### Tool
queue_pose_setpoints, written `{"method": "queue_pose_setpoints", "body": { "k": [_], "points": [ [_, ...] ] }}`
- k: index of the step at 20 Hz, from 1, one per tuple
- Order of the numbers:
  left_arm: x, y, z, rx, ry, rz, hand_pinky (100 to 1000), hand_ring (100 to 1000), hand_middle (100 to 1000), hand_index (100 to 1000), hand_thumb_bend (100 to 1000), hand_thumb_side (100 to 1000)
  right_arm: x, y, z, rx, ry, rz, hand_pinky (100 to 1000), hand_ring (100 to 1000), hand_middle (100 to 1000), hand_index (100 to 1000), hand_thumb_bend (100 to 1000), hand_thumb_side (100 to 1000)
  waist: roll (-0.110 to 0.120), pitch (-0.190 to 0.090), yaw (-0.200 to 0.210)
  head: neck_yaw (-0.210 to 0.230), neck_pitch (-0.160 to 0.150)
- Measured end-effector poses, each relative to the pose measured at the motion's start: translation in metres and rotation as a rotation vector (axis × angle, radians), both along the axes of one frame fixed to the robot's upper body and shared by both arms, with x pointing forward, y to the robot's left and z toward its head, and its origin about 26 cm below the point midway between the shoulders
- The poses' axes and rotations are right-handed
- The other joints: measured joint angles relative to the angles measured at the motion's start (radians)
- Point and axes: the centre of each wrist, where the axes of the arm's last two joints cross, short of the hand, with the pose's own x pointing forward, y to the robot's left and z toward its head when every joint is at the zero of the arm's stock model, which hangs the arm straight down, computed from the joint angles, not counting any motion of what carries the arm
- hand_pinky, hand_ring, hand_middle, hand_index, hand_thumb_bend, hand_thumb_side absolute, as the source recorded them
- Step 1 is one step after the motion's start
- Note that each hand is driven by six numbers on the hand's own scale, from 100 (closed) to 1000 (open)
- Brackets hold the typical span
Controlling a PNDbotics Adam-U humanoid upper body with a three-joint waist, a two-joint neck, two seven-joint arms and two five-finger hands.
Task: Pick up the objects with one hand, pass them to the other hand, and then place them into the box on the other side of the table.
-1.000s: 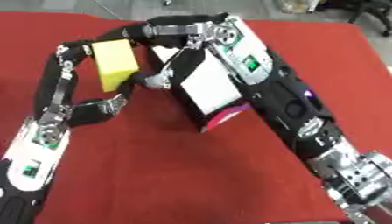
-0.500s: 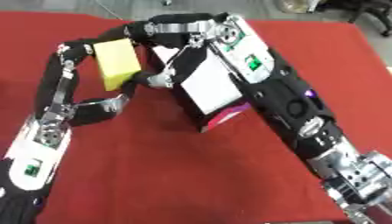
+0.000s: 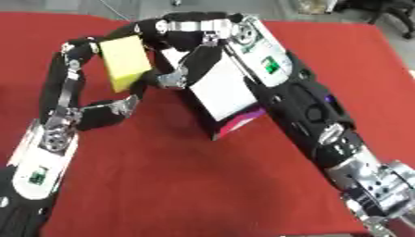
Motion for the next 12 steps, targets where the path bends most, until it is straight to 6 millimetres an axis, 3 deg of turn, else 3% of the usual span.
{"method": "queue_pose_setpoints", "body": {
  "k": [6,12],
  "points": [
    [0.0005,-0.0006,-0.0016,-0.019,0.013,0.005,760,592,480,611,210,334,0.0000,0.0007,-0.0012,0.020,0.016,-0.016,948,818,797,649,100,221,0.000,0.000,-0.001,-0.002,0.000],
    [0.0012,-0.0007,-0.0033,-0.033,0.032,0.031,764,600,492,629,321,428,0.0001,0.0016,-0.0016,0.038,0.032,-0.028,942,811,799,644,100,218,0.000,0.000,-0.005,-0.005,0.000]
  ]
}}
